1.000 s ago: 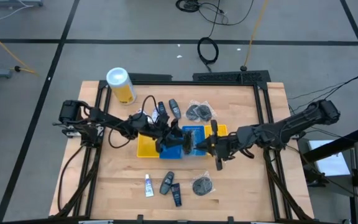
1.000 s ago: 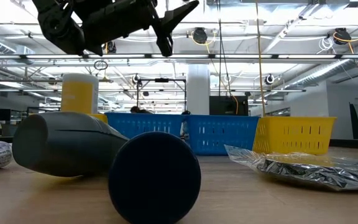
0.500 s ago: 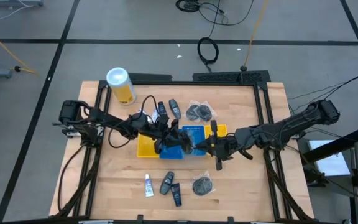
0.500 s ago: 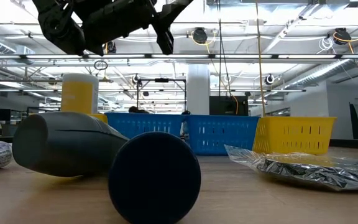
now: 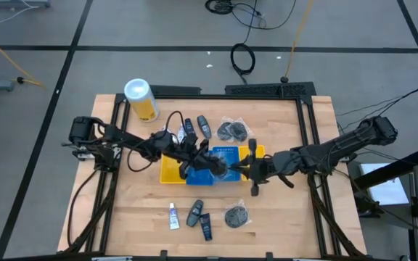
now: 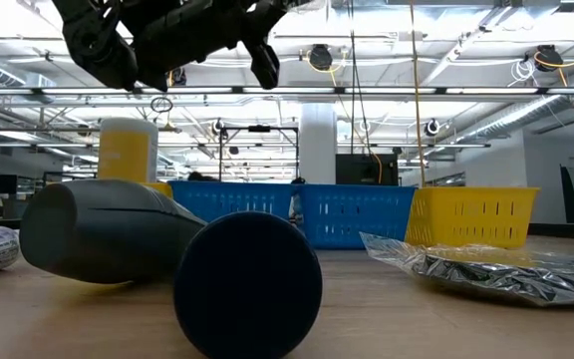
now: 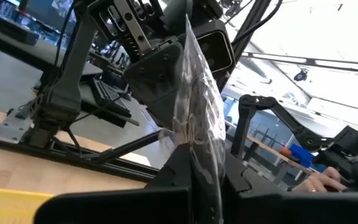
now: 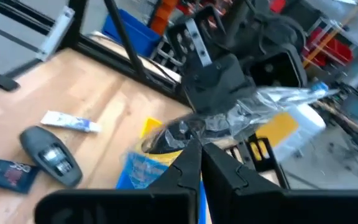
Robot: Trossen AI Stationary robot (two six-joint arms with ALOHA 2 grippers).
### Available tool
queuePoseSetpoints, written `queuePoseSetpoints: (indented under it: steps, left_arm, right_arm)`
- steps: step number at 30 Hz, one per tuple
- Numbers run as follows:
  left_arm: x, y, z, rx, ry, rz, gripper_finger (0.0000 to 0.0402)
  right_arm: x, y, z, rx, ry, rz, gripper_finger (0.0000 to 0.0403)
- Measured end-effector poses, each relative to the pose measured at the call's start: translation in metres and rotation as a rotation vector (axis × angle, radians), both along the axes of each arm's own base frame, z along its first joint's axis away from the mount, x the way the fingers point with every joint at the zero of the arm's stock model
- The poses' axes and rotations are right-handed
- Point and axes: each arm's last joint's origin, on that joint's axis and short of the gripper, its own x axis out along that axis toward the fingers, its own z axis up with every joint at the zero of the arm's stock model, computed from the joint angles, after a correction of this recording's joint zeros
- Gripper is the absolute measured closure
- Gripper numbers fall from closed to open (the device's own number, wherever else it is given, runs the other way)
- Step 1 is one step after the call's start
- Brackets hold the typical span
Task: Pick & Place Travel size toiletries
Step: Put the hairbrush into the left yellow bin
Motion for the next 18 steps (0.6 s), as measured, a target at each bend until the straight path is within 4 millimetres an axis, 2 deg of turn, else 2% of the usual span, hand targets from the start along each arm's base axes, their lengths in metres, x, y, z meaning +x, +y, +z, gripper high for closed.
queuePoseSetpoints:
  steps: [10, 18]
  left_arm:
    - [-0.008, 0.009, 0.007, 0.057, 0.141, 0.005, 0.0390]
    - [-0.036, 0.009, 0.018, 0.150, 0.432, 0.271, 0.0390]
  right_arm:
    - [-0.005, -0.003, -0.011, 0.058, 0.119, -0.069, 0.0318]
    - [-0.008, -0.004, -0.017, 0.093, 0.173, -0.090, 0.0296]
